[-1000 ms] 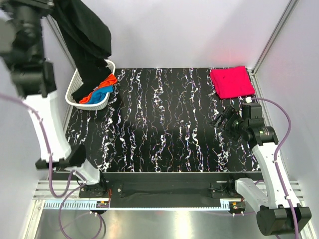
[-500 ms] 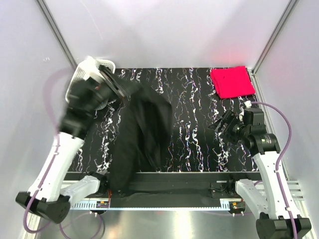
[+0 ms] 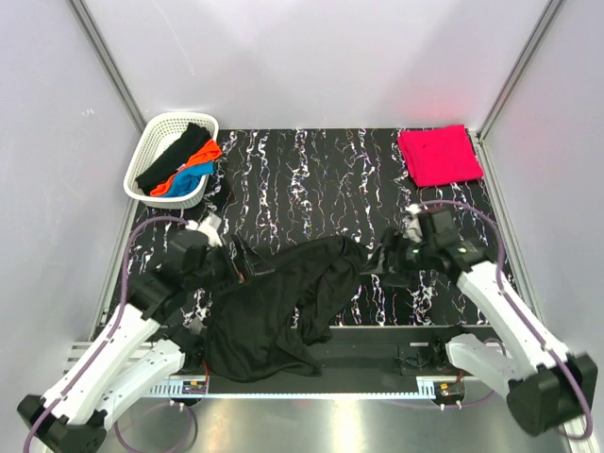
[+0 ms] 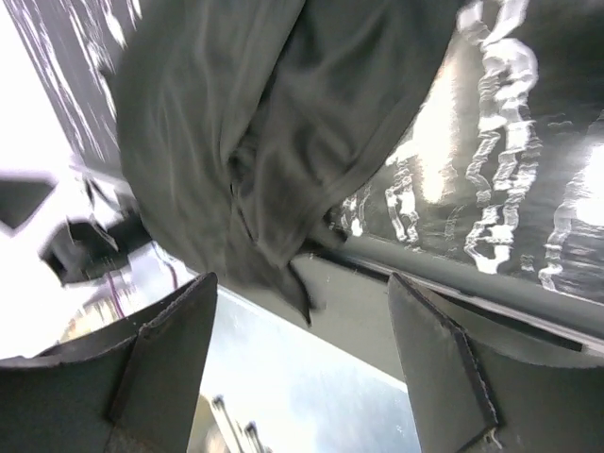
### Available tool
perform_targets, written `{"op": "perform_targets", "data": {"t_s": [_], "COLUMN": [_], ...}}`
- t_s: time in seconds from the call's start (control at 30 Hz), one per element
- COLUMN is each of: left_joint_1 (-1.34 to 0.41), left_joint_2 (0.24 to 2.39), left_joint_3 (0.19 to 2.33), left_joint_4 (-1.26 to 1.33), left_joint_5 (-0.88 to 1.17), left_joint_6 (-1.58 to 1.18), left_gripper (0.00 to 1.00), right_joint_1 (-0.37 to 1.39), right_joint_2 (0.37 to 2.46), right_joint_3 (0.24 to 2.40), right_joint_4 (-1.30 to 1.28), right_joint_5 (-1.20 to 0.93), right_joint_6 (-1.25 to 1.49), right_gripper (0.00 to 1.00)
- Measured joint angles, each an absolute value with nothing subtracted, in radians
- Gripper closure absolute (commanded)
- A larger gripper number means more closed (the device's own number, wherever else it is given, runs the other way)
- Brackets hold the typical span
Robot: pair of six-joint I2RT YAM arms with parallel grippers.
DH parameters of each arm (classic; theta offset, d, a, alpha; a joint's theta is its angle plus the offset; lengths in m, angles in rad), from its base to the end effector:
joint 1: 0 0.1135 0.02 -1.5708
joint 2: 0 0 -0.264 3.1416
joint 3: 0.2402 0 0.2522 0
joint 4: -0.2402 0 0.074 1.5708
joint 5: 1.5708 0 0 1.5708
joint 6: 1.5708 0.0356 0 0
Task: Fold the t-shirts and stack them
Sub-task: Move the tshirt to the center of the board, then flatten the tshirt out
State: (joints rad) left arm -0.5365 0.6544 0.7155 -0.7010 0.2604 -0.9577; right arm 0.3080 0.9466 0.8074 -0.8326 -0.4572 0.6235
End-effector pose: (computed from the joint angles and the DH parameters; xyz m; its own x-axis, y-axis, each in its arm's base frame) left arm 0.1142 -0.0786 0.2843 -0.8444 -0.4173 -0.3358 -0.0334 0.6668 -0.7445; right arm 0.1633 0.0684 0.2656 -0.9363 0.2520 -0.2449 0.0462 0.7791 0.6252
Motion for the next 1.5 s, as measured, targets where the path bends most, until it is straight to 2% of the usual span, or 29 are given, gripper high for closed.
{"op": "perform_targets", "data": {"t_s": [0.2,0.4,0.43,0.47,0.5,0.67,0.9,1.0,1.03,1.13,1.27,1.5], "left_joint_1": [-0.537,-0.535,-0.532,-0.529,-0.526,-0.492,-0.453,-0.453,-0.453,-0.449,-0.425,-0.349], "left_joint_2": [0.843,0.932,0.94,0.952,0.965,1.015,1.076,1.122,1.137,1.159,1.163,1.219], "left_joint_3": [0.603,0.539,0.531,0.521,0.512,0.498,0.581,0.634,0.649,0.693,0.811,1.23], "left_joint_4": [-0.82,-0.839,-0.832,-0.823,-0.81,-0.77,-0.757,-0.748,-0.744,-0.75,-0.803,-0.849], "left_joint_5": [0.124,0.04,0.036,0.036,0.038,0.06,0.103,0.137,0.15,0.173,0.16,0.057], "left_joint_6": [-0.982,-1.025,-1.028,-1.032,-1.036,-1.005,-0.886,-0.831,-0.81,-0.754,-0.669,-0.518], "left_gripper": [0.05,0.32,0.38,0.52,0.6,1.0,1.0,1.0,1.0,1.0,1.0,1.0], "right_joint_1": [0.516,0.557,0.557,0.557,0.557,0.523,0.435,0.432,0.432,0.423,0.371,0.285], "right_joint_2": [1.22,1.456,1.488,1.518,1.544,1.673,1.847,1.908,1.927,1.959,1.956,1.797], "right_joint_3": [0.839,0.935,0.954,0.974,0.992,1.068,1.16,1.222,1.243,1.282,1.299,1.454], "right_joint_4": [-0.726,-0.605,-0.59,-0.579,-0.566,-0.512,-0.491,-0.483,-0.482,-0.469,-0.48,-0.629], "right_joint_5": [-0.434,-0.38,-0.364,-0.345,-0.331,-0.292,-0.281,-0.283,-0.285,-0.291,-0.282,-0.205], "right_joint_6": [0.672,0.714,0.715,0.716,0.715,0.723,0.722,0.717,0.714,0.709,0.694,0.593], "right_gripper": [0.18,0.24,0.27,0.31,0.34,0.4,0.48,0.62,0.78,1.0,1.0,1.0]}}
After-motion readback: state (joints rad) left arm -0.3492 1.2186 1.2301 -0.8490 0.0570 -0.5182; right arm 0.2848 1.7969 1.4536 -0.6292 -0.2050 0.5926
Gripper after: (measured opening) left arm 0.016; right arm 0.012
